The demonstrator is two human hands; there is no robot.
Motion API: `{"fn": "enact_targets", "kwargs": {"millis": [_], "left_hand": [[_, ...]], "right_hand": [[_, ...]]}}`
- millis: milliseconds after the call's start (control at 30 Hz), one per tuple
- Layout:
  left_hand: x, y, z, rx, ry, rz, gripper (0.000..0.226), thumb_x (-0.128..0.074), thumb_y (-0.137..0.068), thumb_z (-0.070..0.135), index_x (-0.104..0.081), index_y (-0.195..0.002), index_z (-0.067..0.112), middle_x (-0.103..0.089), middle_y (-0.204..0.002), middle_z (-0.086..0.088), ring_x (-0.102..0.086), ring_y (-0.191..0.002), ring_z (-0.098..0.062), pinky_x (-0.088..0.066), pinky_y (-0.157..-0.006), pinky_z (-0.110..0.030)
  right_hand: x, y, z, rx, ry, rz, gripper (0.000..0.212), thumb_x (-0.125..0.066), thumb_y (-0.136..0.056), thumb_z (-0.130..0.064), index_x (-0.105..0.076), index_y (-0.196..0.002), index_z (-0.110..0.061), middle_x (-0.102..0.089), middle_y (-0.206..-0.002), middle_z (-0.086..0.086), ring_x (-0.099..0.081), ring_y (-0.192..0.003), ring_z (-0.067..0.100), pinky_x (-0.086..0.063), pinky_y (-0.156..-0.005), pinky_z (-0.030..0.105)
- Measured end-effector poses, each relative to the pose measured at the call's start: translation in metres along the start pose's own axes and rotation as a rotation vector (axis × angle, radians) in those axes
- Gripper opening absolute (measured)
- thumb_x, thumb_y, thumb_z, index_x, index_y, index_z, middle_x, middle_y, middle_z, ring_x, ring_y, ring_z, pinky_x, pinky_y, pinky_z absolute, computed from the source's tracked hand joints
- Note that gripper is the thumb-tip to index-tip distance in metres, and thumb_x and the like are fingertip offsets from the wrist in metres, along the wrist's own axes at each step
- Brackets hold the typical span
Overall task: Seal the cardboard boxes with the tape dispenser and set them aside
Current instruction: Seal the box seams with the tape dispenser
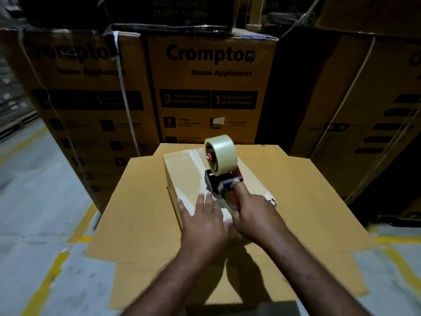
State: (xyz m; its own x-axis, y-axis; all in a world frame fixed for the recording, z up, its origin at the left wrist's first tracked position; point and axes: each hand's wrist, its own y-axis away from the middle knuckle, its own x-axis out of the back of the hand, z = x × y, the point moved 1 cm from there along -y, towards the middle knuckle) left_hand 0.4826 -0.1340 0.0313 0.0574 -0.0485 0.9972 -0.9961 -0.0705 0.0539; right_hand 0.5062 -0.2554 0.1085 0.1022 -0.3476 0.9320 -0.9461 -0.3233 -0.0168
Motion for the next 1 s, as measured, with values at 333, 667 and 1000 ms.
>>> {"fn": "enact_targets", "kwargs": {"millis": [333, 667, 1000], "left_hand": [[0.002, -0.004, 0.001, 0.087, 0.102, 0.088, 0.071, -0.018, -0.105, 0.058, -0.017, -0.161, 0.015, -0.011, -0.170, -0.003, -0.004, -0.157, -0.019, 0.000, -0.118, -0.070], [0.033, -0.016, -0.017, 0.041, 0.416, -0.021, 0.146, -0.079, -0.058, 0.078, 0.010, -0.161, 0.025, -0.023, -0.167, -0.005, -0.022, -0.153, -0.024, 0.005, -0.119, -0.065], [0.019, -0.044, -0.026, -0.078, 0.335, -0.083, 0.120, -0.072, -0.055, 0.082, -0.028, -0.156, 0.036, -0.019, -0.168, -0.012, -0.013, -0.156, -0.023, 0.007, -0.123, -0.057]], "right_hand": [[0.014, 0.044, 0.025, 0.084, -0.062, 0.058, 0.045, -0.053, -0.091, -0.018, -0.034, -0.131, -0.029, -0.053, -0.087, 0.010, -0.055, -0.090, 0.034, -0.039, -0.064, 0.033], [0.022, 0.070, 0.036, 0.021, -0.081, 0.040, 0.046, -0.055, -0.088, -0.014, -0.033, -0.125, -0.032, -0.055, -0.091, 0.009, -0.051, -0.082, 0.027, -0.038, -0.057, 0.031], [0.027, 0.080, 0.041, 0.043, -0.109, -0.028, 0.053, -0.054, -0.094, -0.014, -0.028, -0.136, -0.032, -0.059, -0.096, 0.006, -0.051, -0.074, 0.022, -0.049, -0.063, 0.035]]}}
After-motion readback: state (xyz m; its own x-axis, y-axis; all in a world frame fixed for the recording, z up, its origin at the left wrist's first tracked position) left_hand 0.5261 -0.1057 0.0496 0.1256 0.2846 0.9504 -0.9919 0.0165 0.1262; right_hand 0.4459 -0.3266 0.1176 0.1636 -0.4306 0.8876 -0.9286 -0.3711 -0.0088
